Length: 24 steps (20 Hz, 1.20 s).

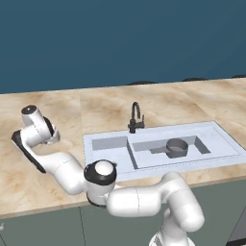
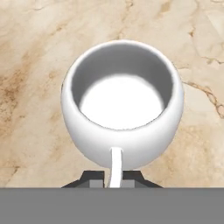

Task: Move any existing items from the left basin to the right basin for drying. Then move the mug from the counter to the left basin of the sink for washing.

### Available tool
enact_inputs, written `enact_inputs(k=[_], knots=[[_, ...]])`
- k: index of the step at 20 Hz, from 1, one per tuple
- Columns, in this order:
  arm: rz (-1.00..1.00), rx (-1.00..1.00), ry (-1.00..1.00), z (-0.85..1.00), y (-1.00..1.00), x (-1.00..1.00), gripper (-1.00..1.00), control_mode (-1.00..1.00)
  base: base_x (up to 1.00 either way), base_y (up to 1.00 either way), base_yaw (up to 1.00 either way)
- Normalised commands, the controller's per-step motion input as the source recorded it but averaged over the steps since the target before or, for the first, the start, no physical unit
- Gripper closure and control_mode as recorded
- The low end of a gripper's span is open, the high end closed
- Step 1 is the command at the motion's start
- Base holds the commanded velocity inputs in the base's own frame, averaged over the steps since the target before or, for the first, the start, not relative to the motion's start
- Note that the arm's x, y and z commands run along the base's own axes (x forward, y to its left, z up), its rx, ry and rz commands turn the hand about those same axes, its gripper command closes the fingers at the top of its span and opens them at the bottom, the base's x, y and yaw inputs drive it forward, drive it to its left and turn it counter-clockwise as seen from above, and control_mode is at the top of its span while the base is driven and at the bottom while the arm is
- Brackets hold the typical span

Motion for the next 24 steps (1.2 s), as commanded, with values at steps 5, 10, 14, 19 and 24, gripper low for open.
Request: enact_inputs(k=[5, 10, 14, 19, 24], knots=[[-0.13, 0.0, 0.0, 0.14, -0.5, -0.28, 1.0, -1.0, 0.0, 0.0, 0.0], [-0.13, 0.0, 0.0, 0.1, -0.55, -0.34, 1.0, -1.0, 0.0, 0.0, 0.0], [-0.13, 0.0, 0.0, 0.08, -0.51, -0.34, 1.0, -1.0, 0.0, 0.0, 0.0], [-0.12, 0.0, 0.0, 0.01, -0.52, -0.26, 1.0, -1.0, 0.0, 0.0, 0.0], [-0.12, 0.0, 0.0, 0.01, -0.56, -0.22, 1.0, -1.0, 0.0, 0.0, 0.0]])
